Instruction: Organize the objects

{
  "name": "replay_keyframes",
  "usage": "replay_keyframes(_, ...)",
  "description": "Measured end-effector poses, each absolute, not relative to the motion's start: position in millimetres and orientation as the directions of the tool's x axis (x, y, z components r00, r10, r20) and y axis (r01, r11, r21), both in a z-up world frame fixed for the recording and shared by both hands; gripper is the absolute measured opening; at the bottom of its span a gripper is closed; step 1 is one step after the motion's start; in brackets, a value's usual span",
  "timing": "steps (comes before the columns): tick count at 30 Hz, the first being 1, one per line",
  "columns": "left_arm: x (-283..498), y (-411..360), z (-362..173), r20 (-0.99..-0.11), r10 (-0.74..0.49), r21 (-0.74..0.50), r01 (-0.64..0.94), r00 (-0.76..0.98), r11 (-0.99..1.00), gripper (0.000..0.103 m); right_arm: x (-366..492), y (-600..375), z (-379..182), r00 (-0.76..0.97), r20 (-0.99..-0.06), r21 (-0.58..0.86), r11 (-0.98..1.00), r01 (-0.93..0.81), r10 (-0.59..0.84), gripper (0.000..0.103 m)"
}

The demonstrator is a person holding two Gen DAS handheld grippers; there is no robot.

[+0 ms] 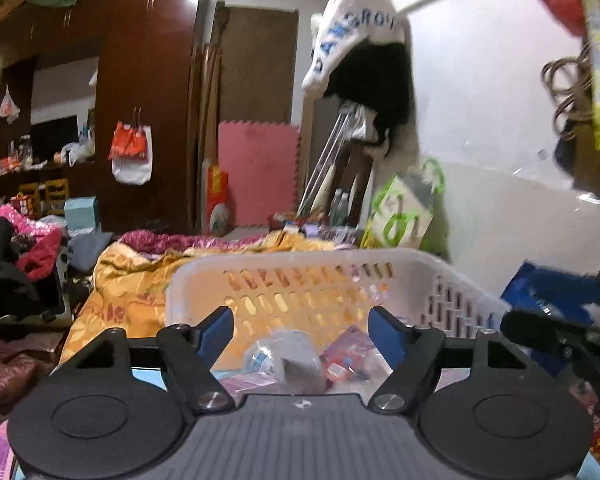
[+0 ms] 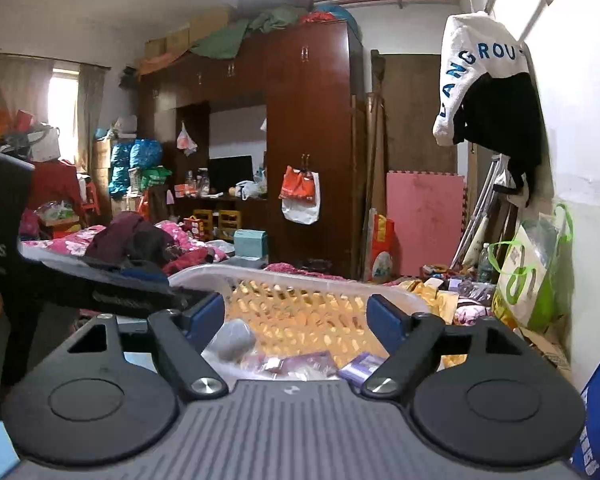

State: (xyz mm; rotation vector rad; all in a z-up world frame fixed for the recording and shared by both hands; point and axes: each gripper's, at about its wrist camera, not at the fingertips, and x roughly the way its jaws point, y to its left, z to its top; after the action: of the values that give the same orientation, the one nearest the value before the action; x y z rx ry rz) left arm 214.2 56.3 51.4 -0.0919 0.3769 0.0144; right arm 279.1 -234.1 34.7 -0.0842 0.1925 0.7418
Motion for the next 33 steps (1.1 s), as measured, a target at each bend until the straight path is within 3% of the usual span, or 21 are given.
replay_keyframes(4, 168.3, 47.4, 50.4, -0.338, -0.023, -0.063, 0.002, 0.941, 0.998, 0.081, 247.9, -257.5, 30.1, 0.696, -0.196, -0.014, 0.708, -0.707, 0.691, 0.103)
replay_keyframes(10, 95.4, 31.2, -0.3, -0.353, -0.065, -0.067, 0.044, 0.933, 0.997, 0.086, 195.0, -294.1, -19.4, 0.673, -0.198, -0.015, 0.684, -0.729, 0.713, 0.103)
replay_keyframes(13, 83.2, 18.2, -31.9, -0.405, -0.111, -0.104, 0.074, 0.907, 0.992, 0.086, 186.5, -306.4, -41.8, 0.678, -0.196, 0.007, 0.692, -0.722, 0.709, 0.102)
replay_keyframes(17, 85.3, -18.8, -53.9, -0.452, -0.205, -0.107, 0.175, 0.868, 0.979, 0.086, 207.1, -323.3, -51.1, 0.689, -0.221, 0.113, 0.719, -0.685, 0.691, 0.09)
replay_keyframes(19, 90.1, -35.8, -54.9, -0.45, -0.214, -0.092, 0.193, 0.867, 0.977, 0.086, 221.2, -329.1, -50.2, 0.679, -0.242, 0.165, 0.719, -0.675, 0.693, 0.07)
replay_keyframes(21, 97.6, -49.4, -57.2, -0.462, -0.216, -0.084, 0.2, 0.86, 0.976, 0.086, 223.4, -329.7, -52.9, 0.671, -0.261, 0.175, 0.717, -0.675, 0.694, 0.063)
replay_keyframes(23, 102.1, -59.2, -62.3, -0.476, -0.206, -0.077, 0.193, 0.855, 0.978, 0.085, 222.4, -324.9, -54.6, 0.66, -0.279, 0.158, 0.712, -0.685, 0.697, 0.063)
replay_keyframes(25, 103.8, -61.5, -68.1, -0.48, -0.187, -0.069, 0.175, 0.857, 0.982, 0.074, 216.9, -318.1, -61.2, 0.665, -0.305, 0.119, 0.72, -0.683, 0.682, 0.056)
replay_keyframes(29, 97.1, -52.6, -69.4, -0.473, -0.171, -0.059, 0.163, 0.865, 0.985, 0.056, 218.3, -308.6, -68.6, 0.628, -0.338, 0.122, 0.694, -0.71, 0.701, 0.056)
replay_keyframes(33, 81.2, -41.0, -70.7, -0.452, -0.146, -0.035, 0.146, 0.88, 0.989, 0.053, 214.8, -295.1, -71.1, 0.605, -0.37, 0.093, 0.676, -0.731, 0.705, 0.057)
